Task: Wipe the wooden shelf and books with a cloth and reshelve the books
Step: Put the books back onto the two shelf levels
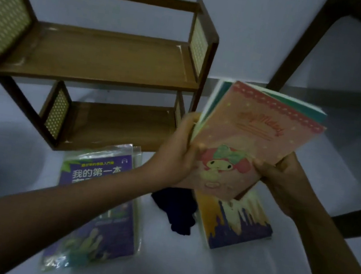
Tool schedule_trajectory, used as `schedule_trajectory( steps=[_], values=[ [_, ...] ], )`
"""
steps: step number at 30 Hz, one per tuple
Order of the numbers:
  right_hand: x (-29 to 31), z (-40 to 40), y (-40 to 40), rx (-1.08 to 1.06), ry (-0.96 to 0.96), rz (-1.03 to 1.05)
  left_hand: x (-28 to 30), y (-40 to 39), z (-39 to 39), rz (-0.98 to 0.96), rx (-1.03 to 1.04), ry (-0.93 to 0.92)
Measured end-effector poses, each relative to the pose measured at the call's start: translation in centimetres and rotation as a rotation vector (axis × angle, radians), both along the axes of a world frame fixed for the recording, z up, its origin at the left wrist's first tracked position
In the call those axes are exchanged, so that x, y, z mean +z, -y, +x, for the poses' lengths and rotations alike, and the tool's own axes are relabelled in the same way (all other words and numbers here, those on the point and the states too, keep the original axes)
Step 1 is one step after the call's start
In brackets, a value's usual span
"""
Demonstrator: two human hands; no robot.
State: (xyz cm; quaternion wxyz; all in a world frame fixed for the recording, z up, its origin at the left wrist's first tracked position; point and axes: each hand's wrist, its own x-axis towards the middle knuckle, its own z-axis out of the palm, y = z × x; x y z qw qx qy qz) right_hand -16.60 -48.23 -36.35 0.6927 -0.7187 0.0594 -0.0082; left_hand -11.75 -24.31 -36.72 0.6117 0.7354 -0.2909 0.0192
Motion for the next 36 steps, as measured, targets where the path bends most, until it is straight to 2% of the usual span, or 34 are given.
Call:
schedule_trajectory(
  steps=[5, 8, 13, 16, 19, 22, 24, 26, 29, 30, 32, 33, 34, 36],
  values=[
    [-0.8, -0.5, -11.2, 0.088, 0.084, -0.222, -1.9, -11.6, -3.5, 0.096, 0.289, 0.128],
    [-1.8, -1.1, -16.8, 0.177, 0.087, -0.218, -3.2, -16.9, -6.6, 0.144, 0.370, 0.136],
    [-5.0, -3.2, -23.1, 0.283, -0.031, -0.206, -6.0, -22.4, -10.3, 0.126, 0.493, -0.076],
    [-6.5, -3.7, -24.3, 0.256, -0.056, -0.200, -6.9, -23.0, -10.5, 0.120, 0.443, -0.219],
    [-5.9, -2.8, -25.0, 0.218, -0.038, -0.188, -5.8, -23.8, -9.2, 0.112, 0.393, -0.255],
    [-5.9, -1.3, -25.8, 0.200, -0.058, -0.286, -5.2, -24.8, -7.5, 0.132, 0.437, -0.318],
    [-7.4, 0.0, -26.2, 0.236, -0.188, -0.341, -6.5, -25.3, -6.5, 0.249, 0.474, -0.477],
    [-9.7, 1.0, -26.3, 0.260, -0.361, -0.384, -9.0, -25.5, -5.3, 0.477, 0.488, -0.662],
    [-12.9, 2.1, -26.3, 0.278, -0.495, -0.570, -11.7, -25.8, -3.7, 0.852, 0.499, -0.698],
    [-13.7, 2.6, -26.1, 0.302, -0.500, -0.709, -12.3, -25.7, -3.2, 0.900, 0.515, -0.673],
    [-14.4, 3.0, -25.9, 0.332, -0.495, -0.936, -12.9, -24.7, -3.0, 0.832, 0.508, -0.769],
    [-14.6, 2.9, -25.9, 0.318, -0.524, -0.901, -13.0, -24.1, -3.2, 0.740, 0.518, -0.857],
    [-14.7, 2.8, -26.0, 0.303, -0.592, -0.765, -13.4, -23.6, -3.5, 0.646, 0.546, -0.960],
    [-14.9, 2.5, -26.2, 0.258, -0.747, -0.372, -13.6, -23.4, -3.8, 0.413, 0.629, -1.139]
  ],
)
